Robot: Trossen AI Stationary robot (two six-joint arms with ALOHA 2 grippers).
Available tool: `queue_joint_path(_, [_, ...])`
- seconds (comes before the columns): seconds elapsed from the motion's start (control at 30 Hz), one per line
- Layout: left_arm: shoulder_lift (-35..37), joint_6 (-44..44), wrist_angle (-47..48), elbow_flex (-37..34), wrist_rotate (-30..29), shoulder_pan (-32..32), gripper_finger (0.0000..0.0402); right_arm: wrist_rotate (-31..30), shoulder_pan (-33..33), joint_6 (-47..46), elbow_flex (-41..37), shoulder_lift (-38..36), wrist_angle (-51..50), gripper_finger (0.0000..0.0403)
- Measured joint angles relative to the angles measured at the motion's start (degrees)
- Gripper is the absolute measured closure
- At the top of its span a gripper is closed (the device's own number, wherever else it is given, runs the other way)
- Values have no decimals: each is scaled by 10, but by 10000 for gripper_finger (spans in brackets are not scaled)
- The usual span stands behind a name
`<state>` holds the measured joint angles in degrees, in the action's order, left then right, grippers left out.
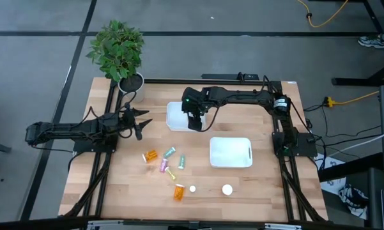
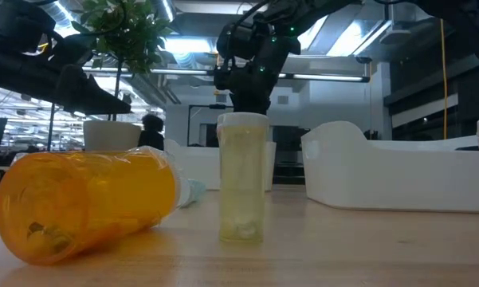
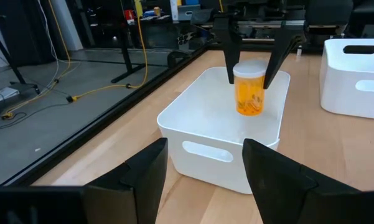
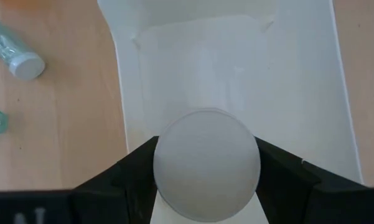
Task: Pick and place medicine bottles into bin by pill shape (circle, oval)
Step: Put the large orange pill bottle into the top white bin
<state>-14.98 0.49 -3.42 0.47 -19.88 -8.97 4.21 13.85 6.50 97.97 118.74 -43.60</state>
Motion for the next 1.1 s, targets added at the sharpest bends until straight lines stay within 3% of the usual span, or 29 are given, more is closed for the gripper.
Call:
queue_joint_path(0.8, [0,1,0,0,0,0,200,0,0,-36,8,1,-7,151])
queue_joint_path(0.93, [0,1,0,0,0,0,200,0,0,-107,55,1,-62,151])
queue_joint_path(1.1, [0,1,0,0,0,0,200,17,-14,-138,161,1,-235,151])
